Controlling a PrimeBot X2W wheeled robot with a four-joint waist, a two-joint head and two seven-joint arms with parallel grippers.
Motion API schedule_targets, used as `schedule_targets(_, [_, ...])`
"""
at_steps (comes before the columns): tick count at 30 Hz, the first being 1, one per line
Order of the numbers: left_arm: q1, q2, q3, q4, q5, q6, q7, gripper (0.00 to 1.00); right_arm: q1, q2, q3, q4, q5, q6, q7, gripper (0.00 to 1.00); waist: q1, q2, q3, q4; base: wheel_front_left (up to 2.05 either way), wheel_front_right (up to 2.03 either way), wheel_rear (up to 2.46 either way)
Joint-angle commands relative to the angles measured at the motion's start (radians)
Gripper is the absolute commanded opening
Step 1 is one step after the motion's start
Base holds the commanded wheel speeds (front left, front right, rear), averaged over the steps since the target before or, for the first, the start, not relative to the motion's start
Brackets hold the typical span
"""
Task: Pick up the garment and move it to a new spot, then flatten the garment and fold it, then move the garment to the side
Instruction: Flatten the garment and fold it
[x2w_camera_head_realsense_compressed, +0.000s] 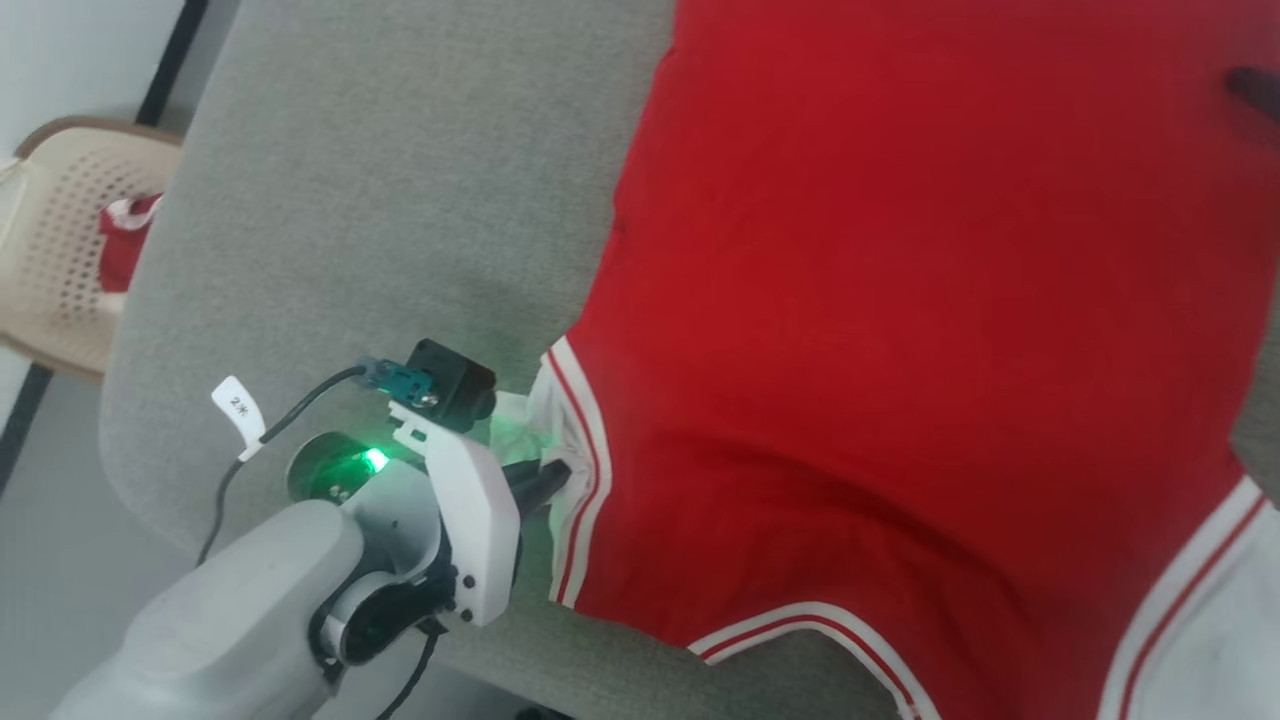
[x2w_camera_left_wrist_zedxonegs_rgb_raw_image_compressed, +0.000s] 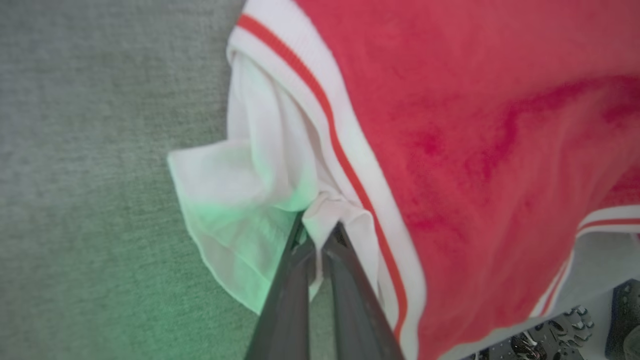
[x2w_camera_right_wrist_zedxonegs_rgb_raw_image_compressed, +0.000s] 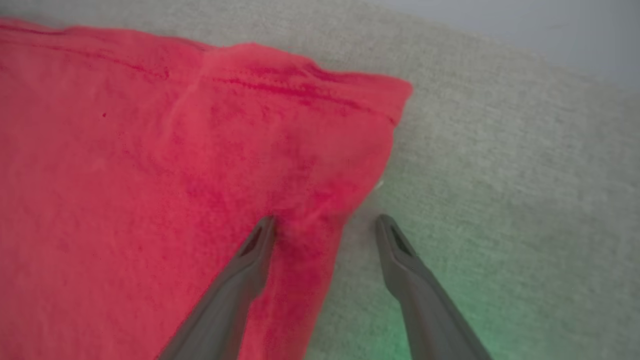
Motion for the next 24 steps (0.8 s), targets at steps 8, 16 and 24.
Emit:
schedule_targets(8, [-0.009, -0.037, -0.019, 0.125, 0.001, -0.029, -0.015, 0.00, -0.013, 0.021, 0.049, 0.173, -0.058, 0.000, 0.136, 0.00, 0.0000, -0.0001, 0.029, 0.035, 0.00, 0.00, 0.00])
schedule_targets(16, [-0.002, -0.027, -0.005, 0.179, -0.014, -0.042, -0.029, 0.00, 0.018, 0.001, 0.121, 0.113, -0.011, 0.000, 0.123, 0.00, 0.0000, -0.0001, -0.011, -0.013, 0.00, 0.00, 0.00])
schedule_targets(24, [0.008, 0.025, 0.021, 0.189, -0.030, -0.036, -0.032, 0.00, 0.146, -0.041, 0.218, -0.101, 0.148, 0.000, 0.104, 0.00, 0.0000, -0.0001, -0.089, -0.118, 0.00, 0.00, 0.00])
